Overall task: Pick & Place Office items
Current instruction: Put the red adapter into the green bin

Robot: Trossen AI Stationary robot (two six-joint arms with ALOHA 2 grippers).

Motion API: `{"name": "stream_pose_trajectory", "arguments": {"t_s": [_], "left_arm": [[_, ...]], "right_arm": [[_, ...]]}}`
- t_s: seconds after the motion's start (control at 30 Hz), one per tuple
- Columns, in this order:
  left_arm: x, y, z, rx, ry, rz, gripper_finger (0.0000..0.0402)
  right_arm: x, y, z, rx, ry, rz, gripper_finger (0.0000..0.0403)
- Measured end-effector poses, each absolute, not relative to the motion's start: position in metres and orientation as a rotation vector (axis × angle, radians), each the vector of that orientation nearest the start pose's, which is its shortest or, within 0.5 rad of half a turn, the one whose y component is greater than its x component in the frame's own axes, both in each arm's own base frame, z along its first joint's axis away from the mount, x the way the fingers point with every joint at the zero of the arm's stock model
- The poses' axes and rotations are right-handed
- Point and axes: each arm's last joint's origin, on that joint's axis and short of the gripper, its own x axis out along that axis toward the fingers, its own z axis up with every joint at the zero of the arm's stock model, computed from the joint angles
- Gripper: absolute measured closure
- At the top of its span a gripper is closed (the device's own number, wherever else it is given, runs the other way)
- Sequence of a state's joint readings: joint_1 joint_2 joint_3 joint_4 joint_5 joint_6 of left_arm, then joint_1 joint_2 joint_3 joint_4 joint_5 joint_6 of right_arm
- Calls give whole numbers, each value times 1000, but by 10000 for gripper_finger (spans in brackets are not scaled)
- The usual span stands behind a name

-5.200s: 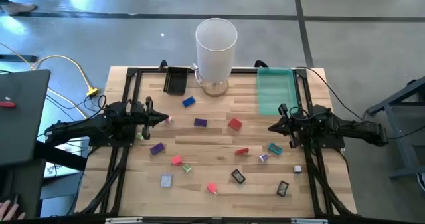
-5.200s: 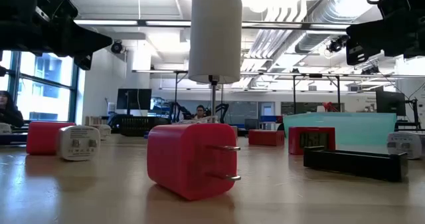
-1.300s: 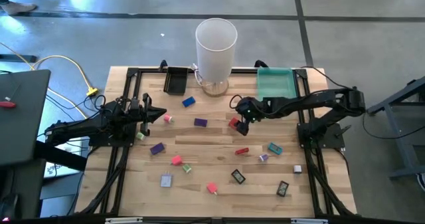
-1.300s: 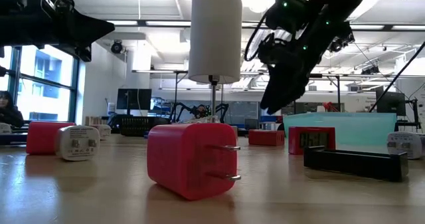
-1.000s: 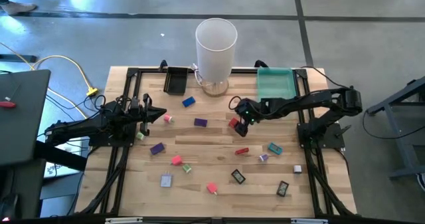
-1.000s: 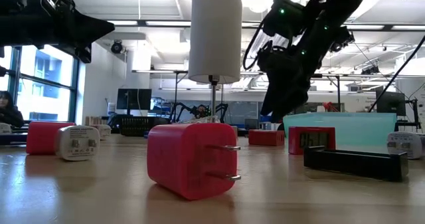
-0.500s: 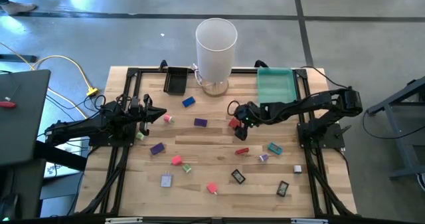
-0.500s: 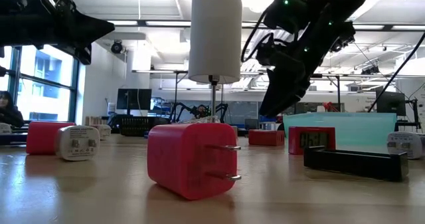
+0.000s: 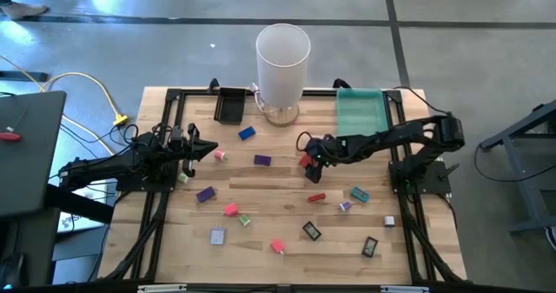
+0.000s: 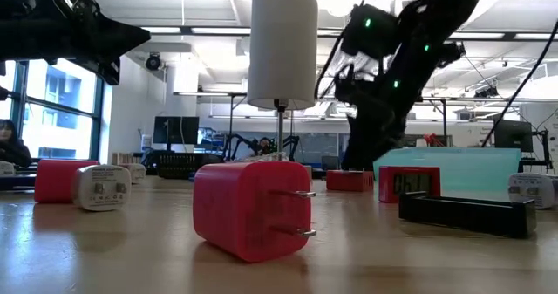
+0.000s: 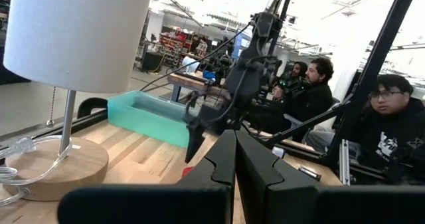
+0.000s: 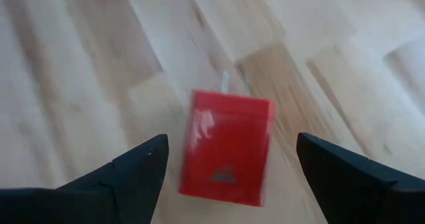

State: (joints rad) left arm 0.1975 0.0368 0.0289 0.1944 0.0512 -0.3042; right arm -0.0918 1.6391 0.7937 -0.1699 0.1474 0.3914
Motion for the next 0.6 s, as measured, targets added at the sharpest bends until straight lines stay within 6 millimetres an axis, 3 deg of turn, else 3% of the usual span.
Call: {"name": "stream_pose_trajectory", "arguments": {"t_s": [0.3,0.6], "left_arm": [[95,18,189,-280,-206,117,401],[95,18,189,-280,-203,117,401]], "right_arm": [[301,-35,121,315,993,-400,82],[299,-31,120,298,1033,-397,85]]}}
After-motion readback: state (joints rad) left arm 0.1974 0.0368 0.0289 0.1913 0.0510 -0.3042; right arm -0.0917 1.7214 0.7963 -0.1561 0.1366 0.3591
